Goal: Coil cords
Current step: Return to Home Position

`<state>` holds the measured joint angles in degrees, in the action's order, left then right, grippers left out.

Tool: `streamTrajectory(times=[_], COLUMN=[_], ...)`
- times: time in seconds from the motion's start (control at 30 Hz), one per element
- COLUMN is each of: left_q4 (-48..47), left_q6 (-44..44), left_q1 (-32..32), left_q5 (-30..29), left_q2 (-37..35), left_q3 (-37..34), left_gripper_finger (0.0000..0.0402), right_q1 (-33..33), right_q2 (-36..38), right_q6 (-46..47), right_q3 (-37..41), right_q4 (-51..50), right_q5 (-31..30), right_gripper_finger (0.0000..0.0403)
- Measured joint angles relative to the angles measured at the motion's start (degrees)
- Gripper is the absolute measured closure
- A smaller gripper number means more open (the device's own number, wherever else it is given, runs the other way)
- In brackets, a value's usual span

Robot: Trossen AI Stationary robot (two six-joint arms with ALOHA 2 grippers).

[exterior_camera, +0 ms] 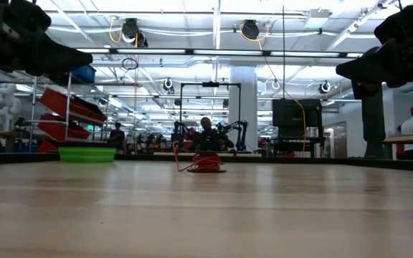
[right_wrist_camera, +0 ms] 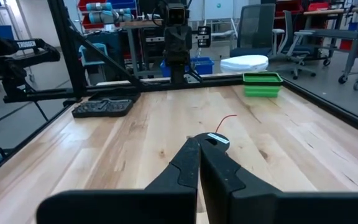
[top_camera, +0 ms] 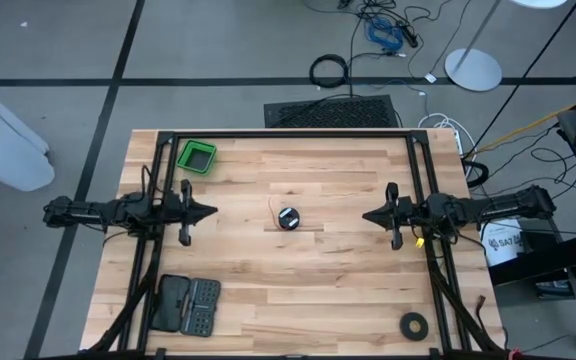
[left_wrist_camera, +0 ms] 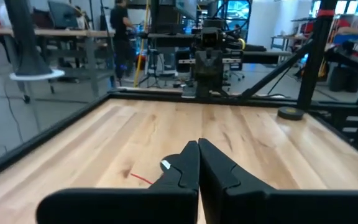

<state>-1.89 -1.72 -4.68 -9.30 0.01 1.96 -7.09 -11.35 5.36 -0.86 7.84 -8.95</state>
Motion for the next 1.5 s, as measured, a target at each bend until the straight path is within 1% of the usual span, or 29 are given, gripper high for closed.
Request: streamTrajectory(times=[0.1,0.27,0.37,0.47,0.57,0.77,1.07,1.2,1.33,1.5], left_q4=[0.01,-0.01,0.03,0.84,4.10,4.02,4.00,4.00,4.00,4.00], left_q6=[2.31,0.74,3.63,1.36,1.31,4.07,2.04,4.98,5.21,5.20], left_q1=[-0.03,-0.03,0.00,0.00,-0.07,-0.07,0.04,0.04,0.04,0.04], left_q5=[-0.13,-0.16,-0.32,-0.96,0.00,0.25,0.11,0.11,0.11,0.11], left_q2=[0.01,0.29,0.39,0.42,0.43,0.72,0.72,0.72,0.72,0.72], left_q3=[0.00,0.00,0.00,-0.16,-1.54,-1.53,-1.53,-1.53,-1.53,-1.53], left_gripper_finger=[0.0401,0.0398,0.0397,0.0397,0.0399,0.0400,0.0400,0.0400,0.0400,0.0400], right_q1=[0.00,0.00,0.00,0.00,0.00,-0.02,-0.02,-0.02,-0.02,-0.02], right_q2=[0.00,-0.02,-0.02,-0.02,-0.01,-0.20,-0.17,-0.02,2.01,6.93], right_q6=[-0.05,-0.39,-0.67,-0.64,-0.60,0.36,-1.09,-2.31,-2.63,-4.91], right_q3=[0.00,0.00,0.00,0.00,0.00,0.00,0.00,0.00,0.00,0.00], right_q4=[0.00,-0.59,-0.69,0.05,1.11,0.39,0.49,0.98,0.86,-0.23], right_q5=[0.00,-0.15,-0.13,-0.13,-0.16,-0.03,-0.02,-0.02,-1.87,-0.81], right_gripper_finger=[0.0403,0.0403,0.0403,0.0403,0.0403,0.0403,0.0403,0.0403,0.0403,0.0403])
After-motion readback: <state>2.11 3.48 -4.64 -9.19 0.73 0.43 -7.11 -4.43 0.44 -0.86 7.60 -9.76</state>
